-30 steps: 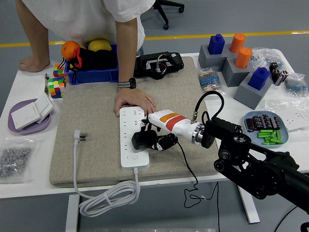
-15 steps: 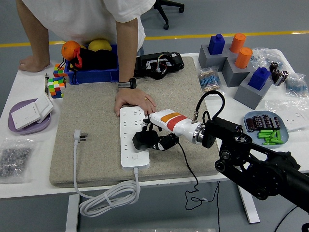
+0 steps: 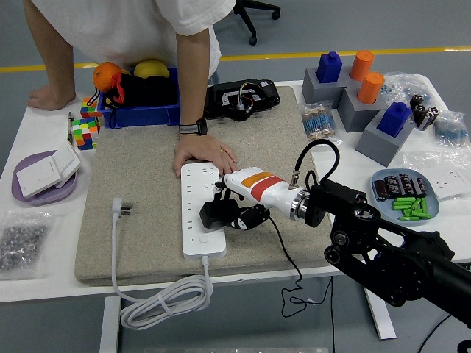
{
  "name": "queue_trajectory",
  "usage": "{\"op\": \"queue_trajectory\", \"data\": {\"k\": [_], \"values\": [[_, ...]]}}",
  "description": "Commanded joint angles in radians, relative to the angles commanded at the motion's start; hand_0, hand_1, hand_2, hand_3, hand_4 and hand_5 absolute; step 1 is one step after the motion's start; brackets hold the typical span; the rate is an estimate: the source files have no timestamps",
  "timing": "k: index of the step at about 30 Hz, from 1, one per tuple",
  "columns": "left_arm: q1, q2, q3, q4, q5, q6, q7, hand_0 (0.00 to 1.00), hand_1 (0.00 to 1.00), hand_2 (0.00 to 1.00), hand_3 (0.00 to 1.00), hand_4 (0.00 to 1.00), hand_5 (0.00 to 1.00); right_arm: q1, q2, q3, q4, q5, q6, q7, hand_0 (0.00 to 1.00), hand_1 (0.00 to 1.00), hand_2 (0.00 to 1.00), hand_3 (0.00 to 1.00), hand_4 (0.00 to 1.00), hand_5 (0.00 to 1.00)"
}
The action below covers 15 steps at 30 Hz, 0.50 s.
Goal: Press the white button,pick up the black plug,place it near the board,insert it into the board
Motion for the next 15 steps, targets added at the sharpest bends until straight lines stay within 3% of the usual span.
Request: {"op": "queue_trajectory", "data": {"k": [15], "values": [[-0.001, 0.000, -0.027, 0.000, 0.033, -0.002, 0.002, 0.780, 0.730, 0.685, 0.764, 0.509, 0.489, 0.023, 0.018, 0.004, -0.002, -0.017, -0.004, -0.004, 0.379, 0.431, 0.445, 0.525, 0.817, 0.002]]}}
